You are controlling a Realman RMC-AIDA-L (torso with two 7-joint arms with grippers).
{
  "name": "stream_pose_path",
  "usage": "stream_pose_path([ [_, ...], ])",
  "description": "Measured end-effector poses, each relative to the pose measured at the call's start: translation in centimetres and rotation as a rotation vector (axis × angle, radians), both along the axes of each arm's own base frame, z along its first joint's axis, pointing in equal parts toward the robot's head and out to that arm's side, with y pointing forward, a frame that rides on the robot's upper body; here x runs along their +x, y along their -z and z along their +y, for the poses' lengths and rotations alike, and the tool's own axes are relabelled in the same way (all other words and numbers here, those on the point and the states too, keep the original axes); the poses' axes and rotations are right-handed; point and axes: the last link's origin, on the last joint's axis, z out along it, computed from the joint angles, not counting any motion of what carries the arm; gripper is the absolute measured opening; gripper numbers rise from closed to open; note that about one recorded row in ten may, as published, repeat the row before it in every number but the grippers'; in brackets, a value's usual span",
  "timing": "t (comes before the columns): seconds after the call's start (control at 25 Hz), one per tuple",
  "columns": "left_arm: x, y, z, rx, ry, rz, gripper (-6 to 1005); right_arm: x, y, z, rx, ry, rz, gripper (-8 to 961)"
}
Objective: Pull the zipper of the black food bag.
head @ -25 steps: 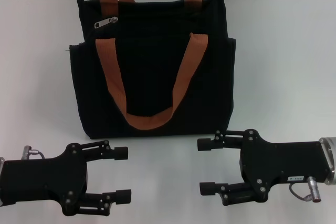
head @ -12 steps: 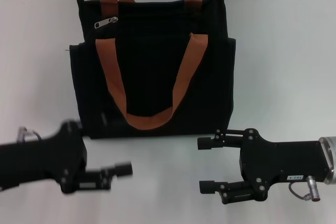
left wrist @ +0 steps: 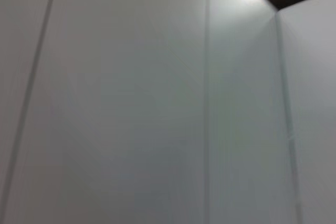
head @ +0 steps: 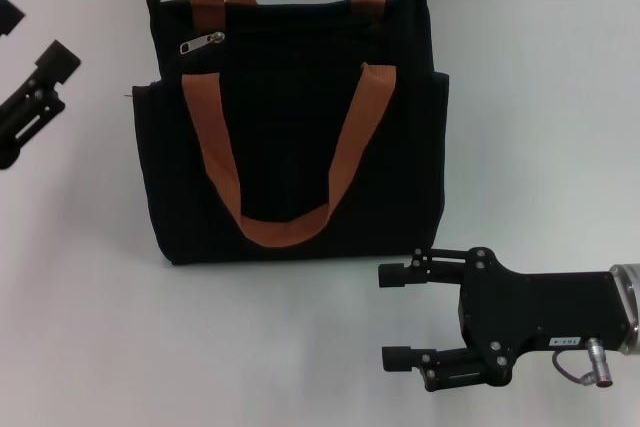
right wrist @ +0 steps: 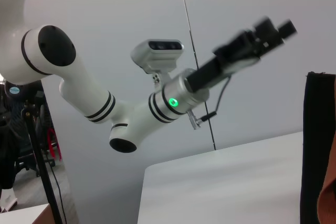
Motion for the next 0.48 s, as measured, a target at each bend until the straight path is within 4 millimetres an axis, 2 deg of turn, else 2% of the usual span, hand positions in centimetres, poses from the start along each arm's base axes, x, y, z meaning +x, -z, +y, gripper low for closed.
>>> stream_pose_path([
  [0.04, 0.0, 0.0, 0.0, 0.0, 0.0, 0.0, 833, 0.0, 0.0, 0.0, 0.0, 0.0, 0.0, 767],
  [0.2, -2.2, -0.2, 1.8, -0.026, -0.137, 0.126, 833, 0.0, 0.0, 0.0, 0.002, 0.002, 0.001, 765],
  [0.48, -2.3, 0.6, 3.7, -0.127, -0.116, 0.296, 833, 0.0, 0.0, 0.0, 0.003, 0.002, 0.003, 762],
])
